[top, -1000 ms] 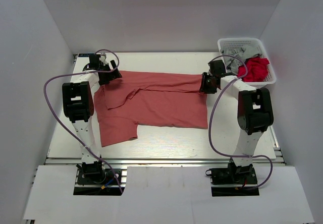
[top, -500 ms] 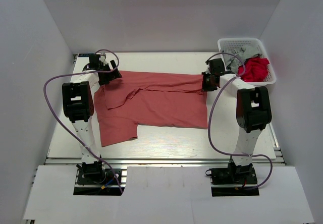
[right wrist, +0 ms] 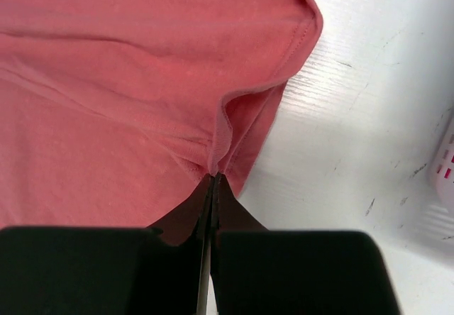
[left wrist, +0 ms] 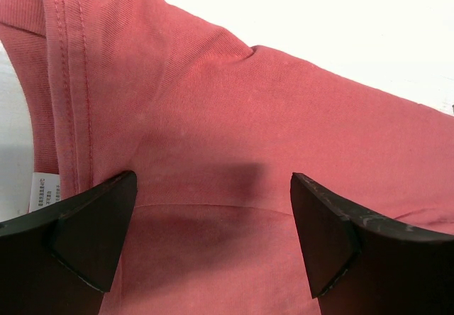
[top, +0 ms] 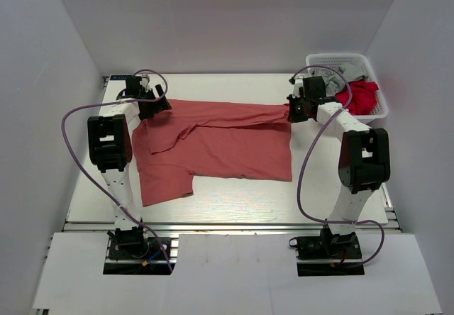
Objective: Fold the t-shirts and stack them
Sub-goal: Fold the flattened tshirt in 1/3 of the way
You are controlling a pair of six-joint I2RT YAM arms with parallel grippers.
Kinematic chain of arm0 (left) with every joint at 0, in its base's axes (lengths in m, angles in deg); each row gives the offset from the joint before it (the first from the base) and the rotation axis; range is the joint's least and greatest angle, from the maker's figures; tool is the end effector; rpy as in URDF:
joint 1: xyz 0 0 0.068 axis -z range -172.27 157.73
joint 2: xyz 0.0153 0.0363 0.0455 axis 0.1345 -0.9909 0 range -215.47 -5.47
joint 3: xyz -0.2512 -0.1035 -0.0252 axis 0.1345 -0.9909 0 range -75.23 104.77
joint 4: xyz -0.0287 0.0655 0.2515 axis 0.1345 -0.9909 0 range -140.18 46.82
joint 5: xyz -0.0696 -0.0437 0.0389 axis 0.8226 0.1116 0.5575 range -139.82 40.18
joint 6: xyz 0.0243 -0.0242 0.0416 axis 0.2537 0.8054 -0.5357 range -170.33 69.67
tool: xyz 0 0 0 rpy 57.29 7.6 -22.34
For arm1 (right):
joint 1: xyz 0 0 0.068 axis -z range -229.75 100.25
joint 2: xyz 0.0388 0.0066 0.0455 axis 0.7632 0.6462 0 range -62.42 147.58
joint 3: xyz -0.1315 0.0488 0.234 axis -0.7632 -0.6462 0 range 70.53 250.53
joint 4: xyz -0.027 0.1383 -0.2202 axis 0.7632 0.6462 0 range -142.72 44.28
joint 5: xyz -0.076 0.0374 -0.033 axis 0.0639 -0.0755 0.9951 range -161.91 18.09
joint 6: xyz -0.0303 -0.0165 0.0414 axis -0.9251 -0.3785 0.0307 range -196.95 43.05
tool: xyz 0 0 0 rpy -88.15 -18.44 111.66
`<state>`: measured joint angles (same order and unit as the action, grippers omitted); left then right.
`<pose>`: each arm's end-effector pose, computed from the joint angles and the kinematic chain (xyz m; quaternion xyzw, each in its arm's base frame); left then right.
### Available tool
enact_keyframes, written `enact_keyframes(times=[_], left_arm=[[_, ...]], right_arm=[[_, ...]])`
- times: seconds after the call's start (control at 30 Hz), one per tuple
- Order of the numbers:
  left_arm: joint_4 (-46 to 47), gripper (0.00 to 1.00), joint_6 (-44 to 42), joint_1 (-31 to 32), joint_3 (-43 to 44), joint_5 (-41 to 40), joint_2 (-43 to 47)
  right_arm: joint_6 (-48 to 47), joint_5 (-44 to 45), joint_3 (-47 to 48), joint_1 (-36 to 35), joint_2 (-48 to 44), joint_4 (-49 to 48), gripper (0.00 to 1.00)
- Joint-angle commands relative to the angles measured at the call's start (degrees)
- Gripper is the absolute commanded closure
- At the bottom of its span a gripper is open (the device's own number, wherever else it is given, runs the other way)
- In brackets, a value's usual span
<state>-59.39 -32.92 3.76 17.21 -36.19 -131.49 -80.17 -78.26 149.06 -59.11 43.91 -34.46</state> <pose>0.4821 0.0249 0.1586 -0.1329 0.9238 -0.1506 0.3259 0.4087 0.0714 0.2269 -0.1221 0.9181 0.0713 0.3702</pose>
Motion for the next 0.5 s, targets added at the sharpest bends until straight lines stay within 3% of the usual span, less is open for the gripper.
enact_keyframes(times=[0.0, 0.13, 0.23, 0.33, 0.37, 0.47], left_arm=[[-2.6, 0.00, -0.4, -0.3, 0.9, -1.0, -0.8], [-2.6, 0.00, -0.4, -0.3, 0.9, -1.0, -0.8], [-2.6, 0.00, -0.4, -0.3, 0.4, -1.0, -0.8], [-2.6, 0.00, -0.4, -0.3, 0.4, -1.0, -1.3], [-2.6, 0.00, -0.4, -0.3, 0.4, -1.0, -1.3], [-2.6, 0.00, -0.4, -0.3, 0.4, -1.0, -1.3]], right_arm=[[-1.4, -2.0, 0.5, 1.2, -1.6, -0.2, 1.00], [2.8, -1.9, -2.4, 1.9, -1.6, 0.0, 0.99], [11.0, 0.7, -6.7, 2.3, -2.0, -1.3, 0.97], [15.9, 2.7, -10.9, 2.5, -2.6, -2.2, 0.84], [16.8, 2.8, -12.1, 2.9, -3.0, -2.3, 0.68], [17.7, 3.4, -11.6, 2.9, -4.3, -1.5, 0.50]])
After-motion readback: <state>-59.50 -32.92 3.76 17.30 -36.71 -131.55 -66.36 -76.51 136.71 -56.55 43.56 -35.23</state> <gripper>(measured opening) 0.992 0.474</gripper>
